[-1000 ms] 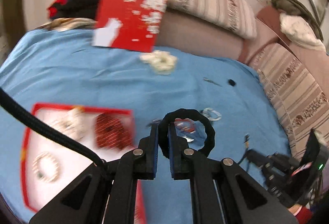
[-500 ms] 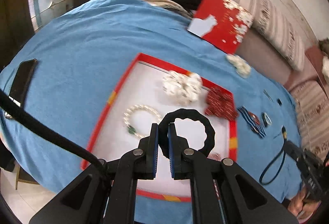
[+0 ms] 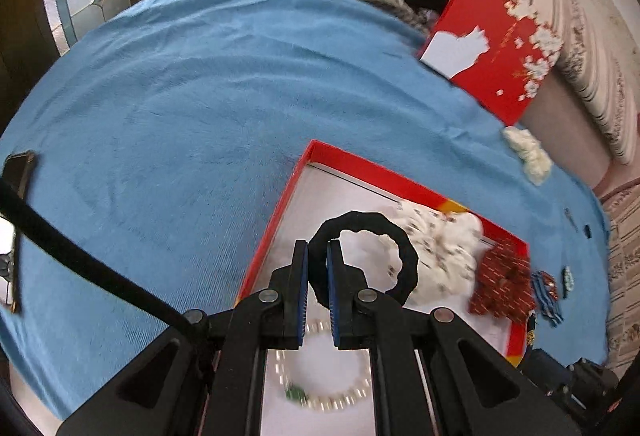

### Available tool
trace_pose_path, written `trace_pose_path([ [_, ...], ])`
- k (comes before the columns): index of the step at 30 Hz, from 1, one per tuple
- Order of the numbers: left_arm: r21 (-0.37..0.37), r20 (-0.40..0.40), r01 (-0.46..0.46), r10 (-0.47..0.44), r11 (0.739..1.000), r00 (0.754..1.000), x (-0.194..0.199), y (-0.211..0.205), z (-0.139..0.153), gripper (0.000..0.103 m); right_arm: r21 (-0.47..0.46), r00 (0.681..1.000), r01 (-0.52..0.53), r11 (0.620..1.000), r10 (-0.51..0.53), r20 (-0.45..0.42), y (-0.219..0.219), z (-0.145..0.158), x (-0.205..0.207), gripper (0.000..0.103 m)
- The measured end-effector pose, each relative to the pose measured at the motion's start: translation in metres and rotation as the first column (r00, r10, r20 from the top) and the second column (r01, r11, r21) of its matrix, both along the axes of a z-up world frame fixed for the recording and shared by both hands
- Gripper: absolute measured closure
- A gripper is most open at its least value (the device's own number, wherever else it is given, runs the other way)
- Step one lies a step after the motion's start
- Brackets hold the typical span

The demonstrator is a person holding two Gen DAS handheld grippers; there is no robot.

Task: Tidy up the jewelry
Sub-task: 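Carry the black hair tie and black cord into the tray and release both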

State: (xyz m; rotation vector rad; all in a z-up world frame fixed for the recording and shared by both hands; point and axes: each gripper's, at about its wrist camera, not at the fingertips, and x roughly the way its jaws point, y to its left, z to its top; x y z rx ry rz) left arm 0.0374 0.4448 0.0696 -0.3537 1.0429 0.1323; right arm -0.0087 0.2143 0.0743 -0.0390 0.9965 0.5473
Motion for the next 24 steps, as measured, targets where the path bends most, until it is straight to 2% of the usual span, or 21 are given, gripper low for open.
trace_pose_path([
  [8,-0.010,-0.052,0.013,-0.014,1.000,0.999,0.026,0.003,-0.030,0.094,-0.104,1.000,0.005,0.995,-0.004,0.011,0.005,-0.024,0.016,0.098],
  [15,0.000,-0.056,0.001,-0.001,1.000,0.998,0.034,0.003,-0.032,0.094,-0.118,1.000,0.008,0.993,-0.006,0.023,0.004,-0.027,0.018,0.098],
  [18,0.002,-0.061,-0.006,0.006,1.000,0.998,0.034,0.003,-0.031,0.086,-0.123,0.999,0.007,0.992,-0.003,0.034,0.003,-0.025,0.018,0.097],
  [20,-0.016,-0.056,-0.010,0.009,1.000,0.998,0.032,0.004,-0.029,0.076,-0.123,0.999,0.007,0.992,-0.002,0.034,0.002,-0.025,0.018,0.091],
  [22,-0.040,-0.051,-0.015,0.013,0.999,0.999,0.029,0.003,-0.025,0.067,-0.117,0.999,0.013,0.993,-0.009,0.034,0.001,-0.024,0.018,0.066],
  [24,-0.057,-0.040,-0.023,0.021,0.998,0.999,0.025,0.002,-0.019,0.058,-0.100,0.999,0.017,0.995,-0.014,0.035,-0.002,-0.021,0.018,0.061],
])
